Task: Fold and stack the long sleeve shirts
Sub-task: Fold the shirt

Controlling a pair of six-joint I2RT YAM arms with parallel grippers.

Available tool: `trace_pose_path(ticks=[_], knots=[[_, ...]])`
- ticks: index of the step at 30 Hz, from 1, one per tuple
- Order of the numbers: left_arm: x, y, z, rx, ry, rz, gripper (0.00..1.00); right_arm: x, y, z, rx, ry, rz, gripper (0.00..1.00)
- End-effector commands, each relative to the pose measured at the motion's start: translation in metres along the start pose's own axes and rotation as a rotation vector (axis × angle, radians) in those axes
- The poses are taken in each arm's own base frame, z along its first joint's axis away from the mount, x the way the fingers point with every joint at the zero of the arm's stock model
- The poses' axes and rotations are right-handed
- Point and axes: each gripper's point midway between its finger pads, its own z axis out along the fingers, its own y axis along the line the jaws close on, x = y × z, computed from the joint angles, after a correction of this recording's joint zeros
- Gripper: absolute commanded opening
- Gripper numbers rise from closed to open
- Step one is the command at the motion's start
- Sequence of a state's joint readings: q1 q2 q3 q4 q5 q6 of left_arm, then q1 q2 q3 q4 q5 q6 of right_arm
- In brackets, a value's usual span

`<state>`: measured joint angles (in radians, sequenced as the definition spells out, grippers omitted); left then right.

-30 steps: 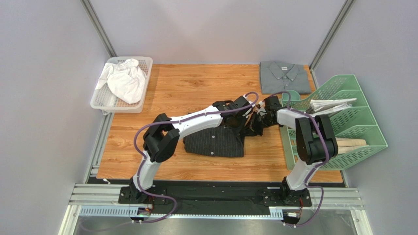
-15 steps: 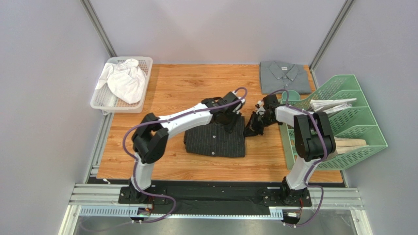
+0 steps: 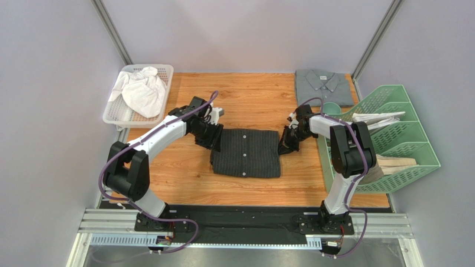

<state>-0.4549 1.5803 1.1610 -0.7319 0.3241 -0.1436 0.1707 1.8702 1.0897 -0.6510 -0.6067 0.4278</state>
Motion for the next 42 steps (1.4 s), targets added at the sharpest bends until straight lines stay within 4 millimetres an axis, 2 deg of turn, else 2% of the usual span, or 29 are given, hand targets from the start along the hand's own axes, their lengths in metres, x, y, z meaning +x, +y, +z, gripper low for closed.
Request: trace_pose_path(ticks=[1,6,12,15,17,18,20,28,33,37,42], knots=[[0.014,-0.004,0.002,0.108,0.061,0.012,0.56,-0.007,-0.003,-0.001,0.048,-0.009,-0.043,0.00],[0.018,0.006,0.014,0.107,0.084,-0.043,0.56,-0.009,-0.004,-0.001,0.065,-0.003,-0.048,0.00],[0.019,-0.002,0.027,0.188,0.115,-0.092,0.56,-0.008,-0.005,-0.001,0.075,-0.002,-0.056,0.00],[0.021,-0.002,0.035,0.200,0.133,-0.116,0.47,-0.008,-0.006,0.000,0.082,0.003,-0.063,0.00],[0.021,0.001,0.037,0.188,0.136,-0.123,0.35,-0.009,-0.008,-0.001,0.092,0.003,-0.065,0.00],[0.022,0.004,0.037,0.178,0.137,-0.129,0.19,-0.011,-0.007,-0.002,0.094,-0.003,-0.074,0.00],[0.023,0.008,0.035,0.162,0.137,-0.136,0.00,-0.011,-0.008,-0.004,0.109,-0.001,-0.077,0.00],[0.023,0.024,0.025,0.104,0.115,-0.156,0.00,-0.015,-0.011,-0.017,0.173,0.022,-0.129,0.00],[0.023,0.026,0.022,0.090,0.100,-0.158,0.00,-0.016,-0.013,-0.025,0.208,0.044,-0.174,0.00],[0.021,0.026,0.020,0.092,0.094,-0.151,0.00,-0.010,-0.016,-0.031,0.221,0.079,-0.194,0.00],[0.019,0.024,0.020,0.100,0.091,-0.154,0.00,-0.008,-0.023,-0.024,0.217,0.107,-0.190,0.00]])
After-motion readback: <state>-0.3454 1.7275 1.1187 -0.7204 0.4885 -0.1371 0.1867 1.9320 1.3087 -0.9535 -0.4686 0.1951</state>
